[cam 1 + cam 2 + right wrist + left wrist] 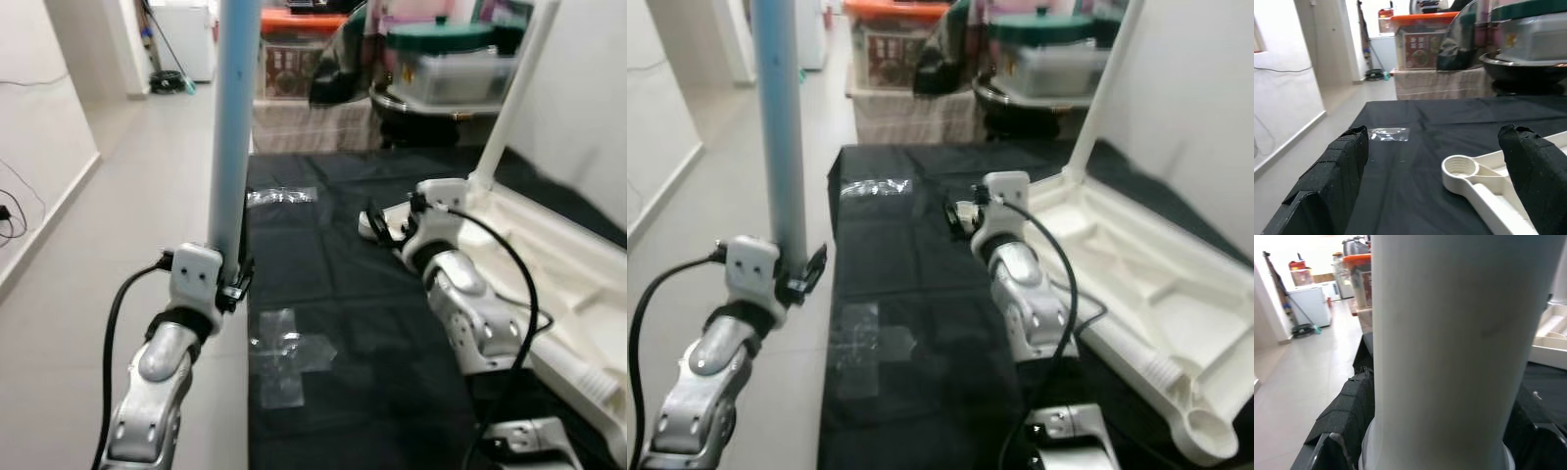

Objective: Building children table

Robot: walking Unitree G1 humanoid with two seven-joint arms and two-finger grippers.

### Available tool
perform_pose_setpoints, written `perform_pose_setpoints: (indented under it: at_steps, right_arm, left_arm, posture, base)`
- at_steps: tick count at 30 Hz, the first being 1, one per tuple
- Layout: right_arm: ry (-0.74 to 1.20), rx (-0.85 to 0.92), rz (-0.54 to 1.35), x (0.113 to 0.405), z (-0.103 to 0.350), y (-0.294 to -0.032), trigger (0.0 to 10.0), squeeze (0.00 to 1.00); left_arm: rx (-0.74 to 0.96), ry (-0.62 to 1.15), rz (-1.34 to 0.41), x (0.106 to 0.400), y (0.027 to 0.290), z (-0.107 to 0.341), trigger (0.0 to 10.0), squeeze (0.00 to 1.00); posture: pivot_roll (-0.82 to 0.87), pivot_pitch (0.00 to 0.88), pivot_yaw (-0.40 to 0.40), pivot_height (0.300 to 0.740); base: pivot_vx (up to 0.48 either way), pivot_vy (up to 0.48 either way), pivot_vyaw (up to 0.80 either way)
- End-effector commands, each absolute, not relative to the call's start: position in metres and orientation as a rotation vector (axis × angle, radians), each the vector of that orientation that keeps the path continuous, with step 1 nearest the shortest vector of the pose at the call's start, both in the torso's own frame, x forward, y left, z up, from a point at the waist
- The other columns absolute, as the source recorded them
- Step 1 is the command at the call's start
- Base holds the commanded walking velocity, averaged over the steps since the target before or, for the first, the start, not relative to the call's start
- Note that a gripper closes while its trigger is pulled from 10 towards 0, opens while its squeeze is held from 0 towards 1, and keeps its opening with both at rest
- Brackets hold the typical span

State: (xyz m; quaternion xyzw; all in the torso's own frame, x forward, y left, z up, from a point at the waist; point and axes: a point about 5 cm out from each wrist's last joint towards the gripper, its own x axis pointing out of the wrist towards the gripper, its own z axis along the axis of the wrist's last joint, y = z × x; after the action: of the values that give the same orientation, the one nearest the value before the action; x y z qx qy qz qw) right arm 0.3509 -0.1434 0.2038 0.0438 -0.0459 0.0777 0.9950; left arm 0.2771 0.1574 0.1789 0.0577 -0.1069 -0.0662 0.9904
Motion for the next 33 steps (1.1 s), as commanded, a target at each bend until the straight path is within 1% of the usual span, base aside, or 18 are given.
perform_pose_setpoints:
  at_steps: [1, 4, 6, 8, 12, 14, 18, 19, 20, 21, 23, 25, 27, 29, 31, 33]
  right_arm:
    - [-0.074, 0.078, 0.156, 0.351, 0.199, -0.143, 10.0, 0.00]
    - [-0.044, -0.018, 0.179, 0.351, 0.188, -0.142, 10.0, 0.00]
    - [-0.039, -0.024, 0.184, 0.351, 0.187, -0.142, 10.0, 0.00]
    - [-0.016, -0.091, 0.207, 0.351, 0.181, -0.141, 10.0, 0.00]
    - [0.011, -0.150, 0.202, 0.358, 0.178, -0.147, 10.0, 0.00]
    - [0.063, -0.190, 0.218, 0.366, 0.174, -0.149, 10.0, 0.00]
    - [0.083, -0.202, 0.233, 0.370, 0.173, -0.149, 10.0, 0.00]
    - [0.098, -0.208, 0.280, 0.374, 0.174, -0.142, 10.0, 0.00]
    - [0.119, -0.224, 0.370, 0.379, 0.173, -0.126, 10.0, 0.00]
    - [0.119, -0.224, 0.370, 0.379, 0.173, -0.126, 10.0, 0.00]
    - [0.163, -0.244, 0.415, 0.382, 0.166, -0.115, 10.0, 0.00]
    - [0.163, -0.244, 0.415, 0.382, 0.166, -0.115, 10.0, 0.00]
    - [0.267, -0.246, 0.395, 0.385, 0.148, -0.112, 10.0, 0.00]
    - [0.267, -0.246, 0.395, 0.385, 0.148, -0.112, 10.0, 0.00]
    - [0.329, -0.239, 0.338, 0.387, 0.138, -0.119, 10.0, 0.00]
    - [0.329, -0.239, 0.338, 0.387, 0.138, -0.119, 10.0, 0.00]
  left_arm:
    - [0.104, -0.212, -0.112, 0.276, 0.161, 0.179, 10.0, 0.00]
    - [0.098, -0.198, -0.038, 0.276, 0.173, 0.175, 10.0, 0.00]
    - [0.104, -0.196, -0.035, 0.276, 0.174, 0.175, 10.0, 0.00]
    - [0.096, -0.194, -0.018, 0.275, 0.176, 0.174, 10.0, 0.00]
    - [0.105, -0.182, 0.005, 0.275, 0.179, 0.172, 10.0, 0.00]
    - [0.105, -0.176, 0.012, 0.276, 0.179, 0.171, 10.0, 0.00]
    - [0.104, -0.175, 0.013, 0.276, 0.178, 0.171, 10.0, 0.00]
    - [0.102, -0.176, 0.018, 0.276, 0.178, 0.170, 10.0, 0.00]
    - [0.103, -0.174, 0.030, 0.275, 0.180, 0.170, 10.0, 0.00]
    - [0.103, -0.174, 0.030, 0.275, 0.180, 0.170, 10.0, 0.00]
    - [0.104, -0.172, 0.039, 0.274, 0.181, 0.169, 10.0, 0.00]
    - [0.104, -0.172, 0.039, 0.274, 0.181, 0.169, 10.0, 0.00]
    - [0.109, -0.171, 0.045, 0.273, 0.182, 0.169, 10.0, 0.00]
    - [0.109, -0.171, 0.045, 0.273, 0.182, 0.169, 10.0, 0.00]
    - [0.113, -0.172, 0.053, 0.273, 0.183, 0.170, 10.0, 0.00]
    - [0.113, -0.172, 0.053, 0.273, 0.183, 0.170, 10.0, 0.00]
  posture:
    - [0.06, 0.000, -0.056, 0.740]
    - [0.06, 0.000, -0.057, 0.740]
    - [0.06, 0.000, -0.057, 0.740]
    - [0.06, 0.000, -0.055, 0.740]
    - [0.06, 0.000, -0.058, 0.740]
    - [0.06, 0.000, -0.059, 0.740]
    - [0.06, 0.000, -0.063, 0.740]
    - [0.07, 0.000, -0.068, 0.740]
    - [0.07, 0.000, -0.070, 0.740]
    - [0.07, 0.000, -0.070, 0.740]
    - [0.08, 0.000, -0.078, 0.740]
    - [0.08, 0.000, -0.078, 0.740]
    - [0.10, 0.000, -0.090, 0.740]
    - [0.10, 0.000, -0.090, 0.740]
    - [0.10, 0.000, -0.095, 0.740]
    - [0.10, 0.000, -0.095, 0.740]
  base:
    - [0.000, -0.458, 0.00]
    - [0.000, 0.000, 0.00]
    - [0.000, 0.000, 0.00]
    - [0.000, 0.000, 0.00]
    - [0.000, 0.000, 0.00]
    - [0.000, 0.000, 0.00]
    - [0.000, 0.000, 0.00]
    - [0.000, 0.000, 0.00]
    - [0.000, 0.000, 0.00]
    - [0.000, 0.000, 0.00]
    - [0.000, 0.000, 0.00]
    - [0.000, 0.000, 0.00]
    - [0.000, 0.000, 0.00]
    - [0.000, 0.000, 0.00]
    - [0.000, 0.000, 0.00]
    - [0.000, 0.000, 0.00]
